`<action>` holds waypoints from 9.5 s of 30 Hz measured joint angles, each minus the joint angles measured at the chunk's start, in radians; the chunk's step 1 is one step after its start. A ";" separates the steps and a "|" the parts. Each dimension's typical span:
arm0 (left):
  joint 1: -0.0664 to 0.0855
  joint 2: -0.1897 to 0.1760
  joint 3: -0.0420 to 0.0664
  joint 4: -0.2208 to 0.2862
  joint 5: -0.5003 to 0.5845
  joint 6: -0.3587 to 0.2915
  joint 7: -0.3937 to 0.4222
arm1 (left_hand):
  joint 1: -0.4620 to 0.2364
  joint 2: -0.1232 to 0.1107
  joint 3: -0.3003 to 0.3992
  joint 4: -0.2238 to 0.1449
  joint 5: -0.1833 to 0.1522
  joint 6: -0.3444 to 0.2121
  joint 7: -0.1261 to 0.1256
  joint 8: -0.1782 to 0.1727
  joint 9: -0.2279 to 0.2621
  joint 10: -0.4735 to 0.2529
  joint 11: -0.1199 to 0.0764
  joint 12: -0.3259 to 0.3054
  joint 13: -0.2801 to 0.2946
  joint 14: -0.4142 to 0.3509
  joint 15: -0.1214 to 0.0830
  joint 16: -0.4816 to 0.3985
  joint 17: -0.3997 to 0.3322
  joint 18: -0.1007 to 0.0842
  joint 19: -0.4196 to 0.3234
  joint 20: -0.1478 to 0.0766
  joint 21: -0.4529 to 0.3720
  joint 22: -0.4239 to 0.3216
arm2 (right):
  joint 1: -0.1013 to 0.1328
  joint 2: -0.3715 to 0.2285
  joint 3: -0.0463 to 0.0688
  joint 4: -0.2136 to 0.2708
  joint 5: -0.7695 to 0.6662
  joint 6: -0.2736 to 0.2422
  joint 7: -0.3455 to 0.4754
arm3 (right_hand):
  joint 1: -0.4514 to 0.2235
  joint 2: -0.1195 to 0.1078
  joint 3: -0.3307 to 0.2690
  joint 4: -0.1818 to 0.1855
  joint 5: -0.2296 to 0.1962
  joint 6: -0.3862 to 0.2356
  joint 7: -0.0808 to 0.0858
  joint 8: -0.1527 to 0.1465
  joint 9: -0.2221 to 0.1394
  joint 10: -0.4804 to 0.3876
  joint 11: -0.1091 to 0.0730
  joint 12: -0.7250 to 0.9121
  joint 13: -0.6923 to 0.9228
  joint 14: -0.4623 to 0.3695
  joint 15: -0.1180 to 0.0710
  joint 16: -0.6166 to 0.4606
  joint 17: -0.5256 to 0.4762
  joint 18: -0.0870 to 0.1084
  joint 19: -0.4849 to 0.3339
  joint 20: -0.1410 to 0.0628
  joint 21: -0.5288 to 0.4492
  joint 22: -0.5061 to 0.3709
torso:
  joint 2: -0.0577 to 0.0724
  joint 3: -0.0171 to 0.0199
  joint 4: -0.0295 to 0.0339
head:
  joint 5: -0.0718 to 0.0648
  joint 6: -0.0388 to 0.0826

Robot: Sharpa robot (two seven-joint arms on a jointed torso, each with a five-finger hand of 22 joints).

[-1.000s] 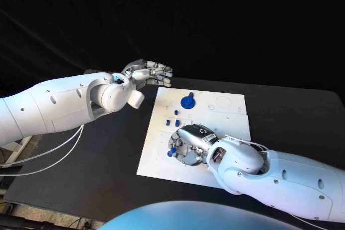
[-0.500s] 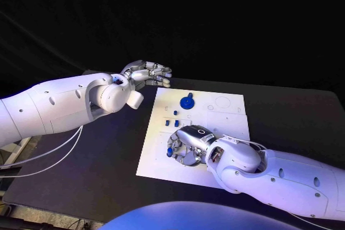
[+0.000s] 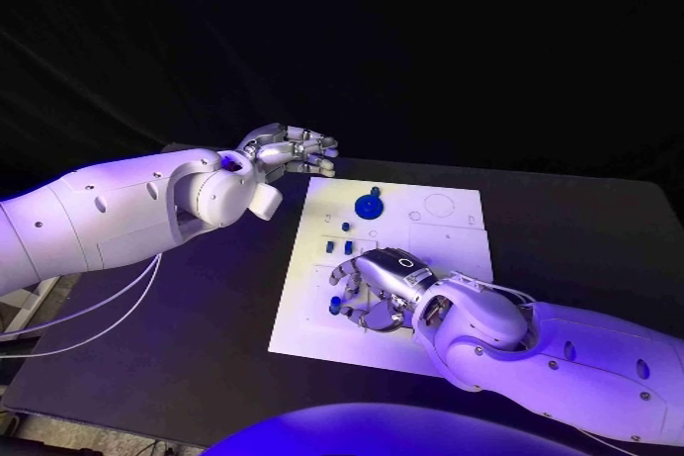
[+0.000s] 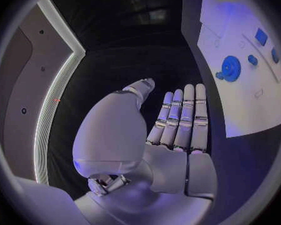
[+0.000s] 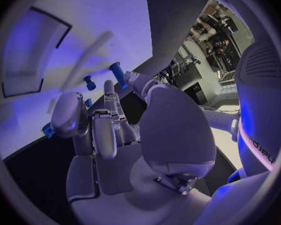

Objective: Assemble the parts on the task board

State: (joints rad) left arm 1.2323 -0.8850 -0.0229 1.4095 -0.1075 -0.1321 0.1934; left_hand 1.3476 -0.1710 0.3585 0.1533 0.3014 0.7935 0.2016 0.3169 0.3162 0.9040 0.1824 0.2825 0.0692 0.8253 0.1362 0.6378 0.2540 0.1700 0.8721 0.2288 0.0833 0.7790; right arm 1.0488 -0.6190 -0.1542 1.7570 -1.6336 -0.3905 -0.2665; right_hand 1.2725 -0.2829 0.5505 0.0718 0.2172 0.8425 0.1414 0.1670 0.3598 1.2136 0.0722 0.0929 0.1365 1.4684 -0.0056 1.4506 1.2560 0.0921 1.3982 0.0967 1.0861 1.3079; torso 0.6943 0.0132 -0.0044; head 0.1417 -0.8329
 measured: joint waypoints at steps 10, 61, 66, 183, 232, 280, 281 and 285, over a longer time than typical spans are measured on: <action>0.000 -0.004 -0.005 0.000 -0.001 0.004 0.000 | 0.000 0.000 0.000 0.000 0.000 0.000 0.000 0.000 0.000 0.000 0.000 0.004 0.000 0.000 0.000 -0.004 0.001 0.000 0.000 0.000 0.000 -0.001 | 0.061 -0.166 0.005 0.066 0.158 -0.138 0.028 | -0.051 0.017 -0.097 0.056 -0.009 0.081 -0.026 0.103 0.053 0.141 -0.044 0.308 0.248 -0.002 -0.035 0.005 -0.002 0.000 0.027 -0.027 0.030 0.000 | -0.003 -0.0012 -0.0009 | -0.039 0.020; -0.002 -0.024 -0.019 0.040 -0.024 0.015 0.002 | 0.000 0.000 -0.011 0.000 -0.008 0.004 0.004 0.013 0.004 0.004 -0.004 0.019 0.002 0.000 0.000 -0.004 0.006 0.000 0.004 0.004 -0.004 -0.010 | 0.015 -0.455 -0.013 0.193 0.153 -0.019 -0.246 | -0.015 0.153 -0.728 0.223 0.164 0.058 -0.056 0.239 0.207 0.225 -0.058 1.315 1.171 -0.002 -0.041 0.103 0.052 -0.016 0.065 -0.036 0.169 -0.001 | -0.022 -0.0067 -0.0291 | -0.141 0.014; -0.002 -0.024 -0.019 0.039 -0.024 0.015 0.001 | 0.000 0.000 -0.011 0.000 -0.008 0.004 0.004 0.013 0.004 0.004 -0.004 0.019 0.002 0.000 0.000 -0.004 0.006 0.000 0.004 0.004 -0.004 -0.010 | 0.011 -0.444 -0.013 0.182 0.135 -0.009 -0.251 | -0.014 0.154 -0.728 0.223 0.164 0.061 -0.052 0.239 0.207 0.225 -0.058 1.315 1.171 -0.002 -0.041 0.103 0.052 -0.016 0.065 -0.036 0.165 -0.001 | -0.022 -0.0070 -0.0291 | -0.141 0.014; -0.002 -0.025 -0.019 0.045 -0.032 0.014 -0.016 | -0.008 0.008 -0.034 0.023 -0.007 -0.007 0.000 0.012 0.002 -0.004 -0.004 0.027 0.001 0.000 0.000 -0.004 0.012 0.000 0.004 0.004 -0.007 -0.022 | 0.002 -0.230 -0.006 0.117 0.274 -0.041 -0.289 | -0.154 0.232 -0.752 0.225 0.139 0.258 -0.117 0.272 0.240 0.250 -0.118 1.335 1.171 -0.002 -0.091 0.116 0.051 -0.031 0.066 -0.084 0.170 0.000 | -0.022 -0.0085 -0.0279 | -0.115 0.005; -0.002 -0.027 -0.019 0.036 -0.034 0.017 -0.027 | -0.008 0.008 -0.039 0.027 -0.007 -0.007 0.000 0.012 0.002 -0.003 -0.004 0.027 0.001 -0.007 0.000 -0.004 0.012 0.000 0.004 0.004 -0.007 -0.024 | 0.025 -0.337 -0.006 0.214 0.251 -0.021 -0.281 | -0.056 0.206 -0.714 0.221 0.073 0.244 -0.117 0.274 0.272 0.249 -0.119 1.334 1.171 -0.002 -0.091 0.116 0.052 -0.031 0.066 -0.084 0.178 0.000 | -0.022 -0.0079 -0.0280 | -0.111 0.011; -0.002 -0.033 -0.019 0.036 -0.040 0.022 -0.027 | -0.008 0.008 -0.050 0.033 -0.007 -0.011 -0.004 0.016 0.002 -0.003 -0.004 0.031 0.001 -0.007 0.000 -0.004 0.014 0.000 0.004 0.004 -0.007 -0.029 | 0.084 -0.388 -0.006 0.175 0.290 -0.134 -0.220 | 0.037 0.213 -0.745 0.221 0.135 0.152 -0.086 0.211 0.262 0.253 -0.093 1.302 1.171 -0.002 -0.079 0.116 0.052 -0.031 0.068 -0.081 0.135 0.000 | -0.025 -0.0079 -0.0308 | -0.118 0.014; -0.002 -0.033 -0.019 0.036 -0.040 0.023 -0.027 | -0.008 0.008 -0.050 0.033 -0.007 -0.011 -0.004 0.016 0.002 -0.003 -0.004 0.031 0.001 -0.007 0.000 -0.004 0.014 0.000 0.004 0.004 -0.007 -0.029 | 0.098 -0.400 -0.005 0.169 0.305 -0.142 -0.213 | 0.044 0.217 -0.747 0.219 0.135 0.142 -0.080 0.204 0.258 0.251 -0.088 1.299 1.172 -0.004 -0.074 0.116 0.052 -0.031 0.068 -0.074 0.132 0.000 | -0.025 -0.0079 -0.0314 | -0.121 0.016; -0.002 -0.030 -0.020 0.034 -0.040 0.026 -0.025 | -0.008 0.008 -0.050 0.033 -0.007 -0.011 -0.004 0.016 0.002 -0.003 -0.004 0.031 0.001 -0.007 0.000 -0.004 0.014 0.000 0.004 0.004 -0.007 -0.029 | 0.142 -0.446 -0.004 0.142 0.370 -0.160 -0.189 | 0.051 0.218 -0.747 0.218 0.135 0.134 -0.072 0.197 0.251 0.251 -0.088 1.298 1.172 -0.004 -0.075 0.116 0.052 -0.031 0.068 -0.071 0.132 0.000 | -0.027 -0.0079 -0.0324 | -0.132 0.019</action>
State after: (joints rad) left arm 1.2299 -0.9147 -0.0424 1.4431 -0.1474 -0.1064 0.1685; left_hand 1.3397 -0.1631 0.3089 0.1862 0.2939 0.7828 0.1981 0.3330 0.3179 0.9007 0.1786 0.3137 0.0705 0.8184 0.1360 0.6338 0.2680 0.1701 0.8756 0.2323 0.0763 0.7503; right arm 1.1913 -1.0651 -0.1577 1.8992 -1.2635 -0.5507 -0.4556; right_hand 1.3233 -0.0644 -0.1970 0.2898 0.3523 0.9767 0.0699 0.3635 0.6108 1.4648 -0.0158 1.3914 1.3086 1.4648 -0.0802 1.5667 1.3075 0.0612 1.4662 0.0255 1.2177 1.3080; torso 0.6673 0.0054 -0.0368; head 0.0100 -0.8138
